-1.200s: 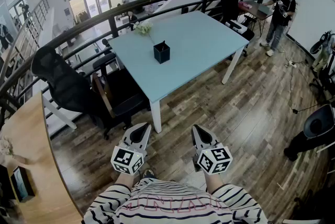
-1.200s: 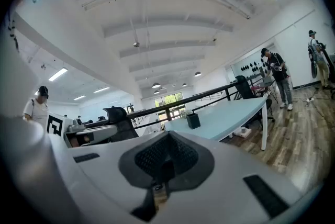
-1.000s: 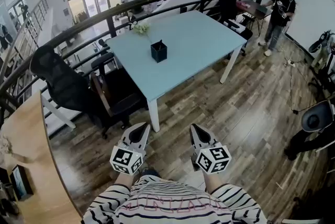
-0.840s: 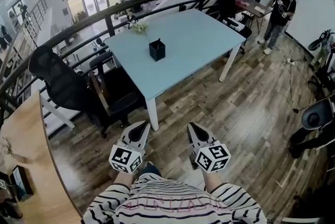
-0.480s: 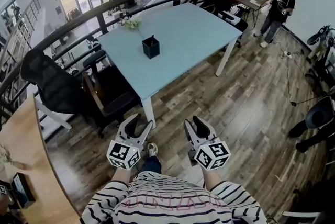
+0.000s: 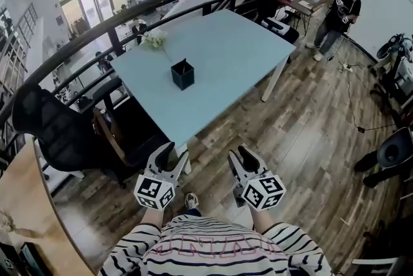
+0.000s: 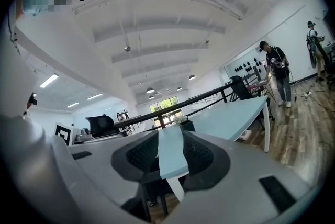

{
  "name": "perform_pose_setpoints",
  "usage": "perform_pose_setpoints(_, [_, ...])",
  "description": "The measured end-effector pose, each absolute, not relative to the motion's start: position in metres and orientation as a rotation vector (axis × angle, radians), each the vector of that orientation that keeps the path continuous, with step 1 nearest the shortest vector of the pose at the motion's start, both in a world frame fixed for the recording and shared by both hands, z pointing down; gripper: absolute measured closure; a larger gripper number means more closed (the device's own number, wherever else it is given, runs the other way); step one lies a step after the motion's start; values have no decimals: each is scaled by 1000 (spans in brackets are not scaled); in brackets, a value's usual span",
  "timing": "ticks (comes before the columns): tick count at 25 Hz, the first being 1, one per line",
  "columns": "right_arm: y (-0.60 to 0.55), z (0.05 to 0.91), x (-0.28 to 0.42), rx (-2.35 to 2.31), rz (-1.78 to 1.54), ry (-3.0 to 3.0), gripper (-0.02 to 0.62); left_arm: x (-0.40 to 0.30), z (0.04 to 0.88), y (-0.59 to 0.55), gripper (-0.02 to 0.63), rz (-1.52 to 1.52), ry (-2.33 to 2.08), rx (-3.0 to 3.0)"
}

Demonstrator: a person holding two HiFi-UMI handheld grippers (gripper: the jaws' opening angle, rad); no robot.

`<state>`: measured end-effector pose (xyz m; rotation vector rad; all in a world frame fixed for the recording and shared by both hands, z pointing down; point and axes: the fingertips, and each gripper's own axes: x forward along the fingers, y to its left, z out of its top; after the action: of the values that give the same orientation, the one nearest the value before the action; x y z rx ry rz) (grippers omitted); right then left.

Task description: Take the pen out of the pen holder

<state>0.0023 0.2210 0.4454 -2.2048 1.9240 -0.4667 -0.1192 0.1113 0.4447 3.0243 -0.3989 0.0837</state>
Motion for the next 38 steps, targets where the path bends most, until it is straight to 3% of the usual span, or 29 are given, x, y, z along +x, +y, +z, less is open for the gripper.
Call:
perform_pose_setpoints(21, [33,461,62,-2226,-470,1878,453,-76,451,-67,428,134,-384,3044])
perform_pose_setpoints(38, [-121,468,145,-2095,-479,2168,453,-19,455,-169,428,102,-708,2959])
